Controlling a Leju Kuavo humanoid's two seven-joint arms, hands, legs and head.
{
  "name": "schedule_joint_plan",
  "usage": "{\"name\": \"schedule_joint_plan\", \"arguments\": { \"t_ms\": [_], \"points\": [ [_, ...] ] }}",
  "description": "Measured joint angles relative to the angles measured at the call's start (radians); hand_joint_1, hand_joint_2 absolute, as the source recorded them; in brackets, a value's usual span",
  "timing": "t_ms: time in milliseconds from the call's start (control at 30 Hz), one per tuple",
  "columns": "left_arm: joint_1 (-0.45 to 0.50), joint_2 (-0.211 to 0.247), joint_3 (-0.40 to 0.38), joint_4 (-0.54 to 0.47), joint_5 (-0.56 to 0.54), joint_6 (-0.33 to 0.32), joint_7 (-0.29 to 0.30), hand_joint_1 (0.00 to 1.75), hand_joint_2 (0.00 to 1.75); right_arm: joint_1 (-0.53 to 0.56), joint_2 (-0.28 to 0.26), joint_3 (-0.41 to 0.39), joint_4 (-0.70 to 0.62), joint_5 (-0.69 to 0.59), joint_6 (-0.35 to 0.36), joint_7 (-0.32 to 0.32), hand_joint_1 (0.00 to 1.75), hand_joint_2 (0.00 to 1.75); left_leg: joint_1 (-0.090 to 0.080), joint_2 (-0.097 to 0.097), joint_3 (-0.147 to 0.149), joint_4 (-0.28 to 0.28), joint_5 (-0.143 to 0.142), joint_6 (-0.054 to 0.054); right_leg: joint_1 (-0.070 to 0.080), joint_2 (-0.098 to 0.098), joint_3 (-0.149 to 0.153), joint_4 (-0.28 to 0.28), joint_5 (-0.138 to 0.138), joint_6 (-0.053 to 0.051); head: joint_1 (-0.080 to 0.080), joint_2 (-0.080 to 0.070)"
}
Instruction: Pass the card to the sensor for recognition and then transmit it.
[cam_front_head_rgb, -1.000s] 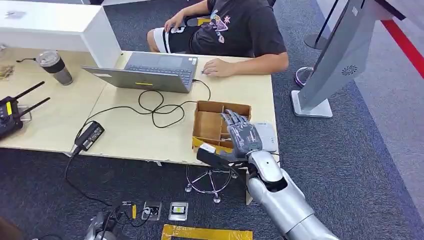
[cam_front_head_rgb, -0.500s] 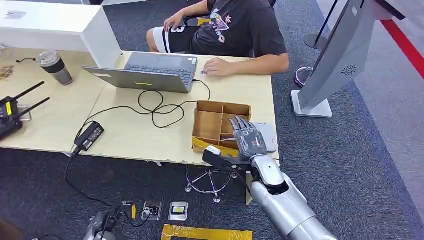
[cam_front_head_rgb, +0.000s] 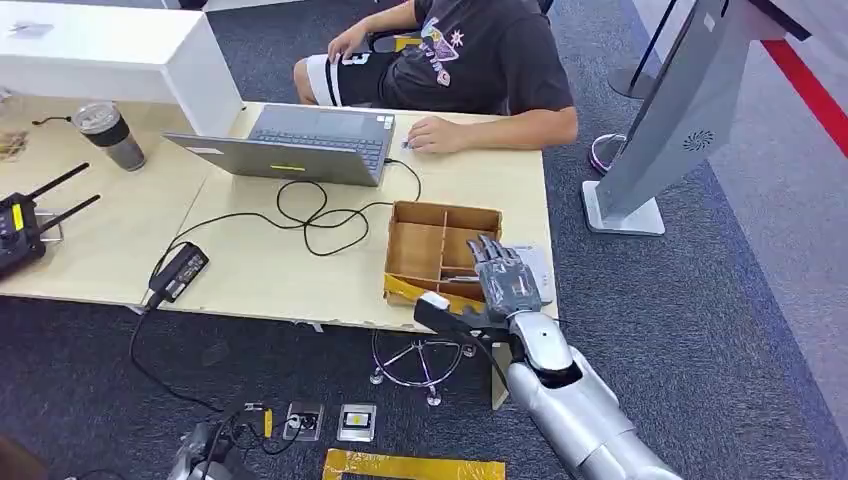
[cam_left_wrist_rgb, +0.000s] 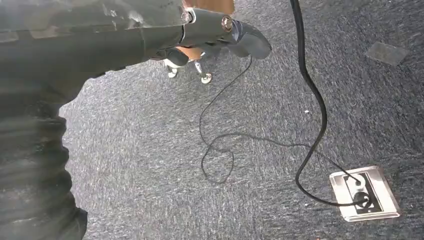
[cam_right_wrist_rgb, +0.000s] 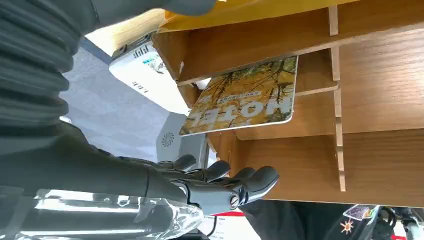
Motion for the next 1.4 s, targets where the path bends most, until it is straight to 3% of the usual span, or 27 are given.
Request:
{"name": "schedule_joint_plan", "arguments": {
  "t_ms": [133, 467, 600, 667, 933, 1033, 1067, 1400],
  "points": [
    [0.000, 0.000, 0.000, 0.000, 0.000, 0.000, 0.000, 0.00, 1.75, 0.000, 0.000, 0.000, 0.003, 0.000, -0.003, -0.003, 0.26, 1.75, 0.000, 0.000, 0.000, 0.000, 0.000, 0.000, 0.000, 0.000, 0.000, 0.000, 0.000, 0.000, 0.000, 0.000],
    [0.000, 0.000, 0.000, 0.000, 0.005, 0.001, 0.000, 0.00, 1.75, -0.006, 0.000, 0.000, 0.003, 0.000, -0.003, -0.019, 0.52, 1.75, 0.000, 0.000, 0.000, 0.000, 0.000, 0.000, 0.000, 0.000, 0.000, 0.000, 0.000, 0.000, 0.000, 0.000],
    [0.000, 0.000, 0.000, 0.000, 0.009, 0.002, 0.000, 0.00, 1.75, -0.010, 0.004, 0.000, 0.002, 0.000, 0.000, -0.024, 0.54, 1.75, 0.000, 0.000, 0.000, 0.000, 0.000, 0.000, 0.000, 0.000, 0.000, 0.000, 0.000, 0.000, 0.000, 0.000],
    [0.000, 0.000, 0.000, 0.000, 0.011, 0.002, 0.000, 0.00, 1.75, -0.011, 0.005, 0.000, 0.002, 0.000, 0.000, -0.024, 0.79, 1.75, 0.000, 0.000, 0.000, 0.000, 0.000, 0.000, 0.000, 0.000, 0.000, 0.000, 0.000, 0.000, 0.000, 0.000],
    [0.000, 0.000, 0.000, 0.000, 0.011, 0.002, 0.000, 0.00, 1.75, -0.012, 0.010, 0.000, 0.002, 0.000, 0.003, -0.029, 0.87, 1.75, 0.000, 0.000, 0.000, 0.000, 0.000, 0.000, 0.000, 0.000, 0.000, 0.000, 0.000, 0.000, 0.000, 0.000],
    [0.000, 0.000, 0.000, 0.000, 0.011, 0.003, 0.000, 0.00, 1.75, -0.012, 0.011, 0.000, 0.002, 0.000, 0.006, -0.029, 1.19, 1.75, 0.000, 0.000, 0.000, 0.000, 0.000, 0.000, 0.000, 0.000, 0.000, 0.000, 0.000, 0.000, 0.000, 0.000],
    [0.000, 0.000, 0.000, 0.000, 0.011, 0.003, 0.000, 0.00, 1.75, -0.012, 0.012, 0.000, 0.002, 0.000, 0.007, -0.029, 1.52, 1.75, 0.000, 0.000, 0.000, 0.000, 0.000, 0.000, 0.000, 0.000, 0.000, 0.000, 0.000, 0.000, 0.000, 0.000],
    [0.001, 0.000, 0.000, 0.000, 0.015, 0.003, 0.000, 0.00, 1.75, -0.012, 0.013, 0.000, -0.006, 0.000, 0.013, -0.030, 1.62, 1.75, 0.000, 0.000, 0.000, 0.000, 0.000, 0.000, 0.000, 0.000, 0.000, 0.000, 0.000, 0.000, 0.000, 0.000]
  ]
}}
